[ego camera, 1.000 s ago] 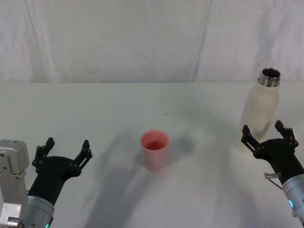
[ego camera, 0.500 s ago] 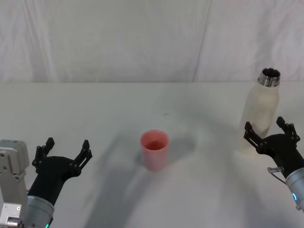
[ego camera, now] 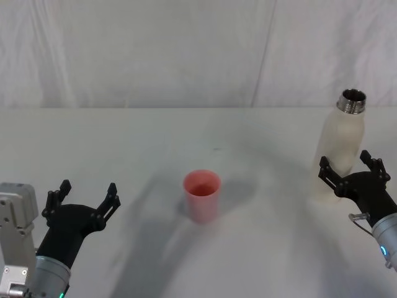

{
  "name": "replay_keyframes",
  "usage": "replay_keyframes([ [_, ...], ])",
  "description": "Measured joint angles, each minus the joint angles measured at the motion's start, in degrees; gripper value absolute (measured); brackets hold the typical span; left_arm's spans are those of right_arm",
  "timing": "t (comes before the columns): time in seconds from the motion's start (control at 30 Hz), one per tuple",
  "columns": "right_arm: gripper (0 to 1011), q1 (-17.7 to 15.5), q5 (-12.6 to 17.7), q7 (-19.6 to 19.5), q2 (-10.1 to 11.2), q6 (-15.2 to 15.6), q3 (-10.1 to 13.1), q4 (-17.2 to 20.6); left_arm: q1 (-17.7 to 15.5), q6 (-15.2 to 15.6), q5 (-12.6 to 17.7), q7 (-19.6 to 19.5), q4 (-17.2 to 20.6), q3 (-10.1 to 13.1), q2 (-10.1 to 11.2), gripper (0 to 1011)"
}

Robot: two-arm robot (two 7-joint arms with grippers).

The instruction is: Grasp the thermos with one hand and pour water into the cup lid.

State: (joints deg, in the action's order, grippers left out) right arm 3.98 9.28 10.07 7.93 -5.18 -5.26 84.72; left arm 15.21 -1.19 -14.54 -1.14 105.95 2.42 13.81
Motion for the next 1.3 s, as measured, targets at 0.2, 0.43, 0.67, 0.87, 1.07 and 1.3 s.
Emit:
replay_keyframes([
  [0.2, 1001, 0.81, 0.08, 0.07, 0.06, -0.09, -0.1, -0.99, 0.0, 0.0, 0.0, 0.0, 0.0, 0.0, 0.0, 1001],
  [0.43, 1001, 2.0, 0.18, 0.49, 0.18, -0.13, -0.47, -2.38, 0.0, 0.0, 0.0, 0.0, 0.0, 0.0, 0.0, 1001],
  [0.67, 1001, 3.35, 0.22, 0.78, 0.26, -0.16, -0.8, -3.65, 0.0, 0.0, 0.0, 0.0, 0.0, 0.0, 0.0, 1001],
  [0.87, 1001, 4.37, 0.31, 0.92, 0.3, -0.23, -0.98, -4.79, 0.0, 0.0, 0.0, 0.0, 0.0, 0.0, 0.0, 1001],
  [1.07, 1001, 5.19, 0.37, 1.0, 0.26, -0.36, -1.17, -5.75, 0.0, 0.0, 0.0, 0.0, 0.0, 0.0, 0.0, 1001],
  [1.3, 1001, 6.11, 0.56, 1.2, 0.23, -0.41, -1.3, -6.7, 0.0, 0.0, 0.0, 0.0, 0.0, 0.0, 0.0, 1001],
])
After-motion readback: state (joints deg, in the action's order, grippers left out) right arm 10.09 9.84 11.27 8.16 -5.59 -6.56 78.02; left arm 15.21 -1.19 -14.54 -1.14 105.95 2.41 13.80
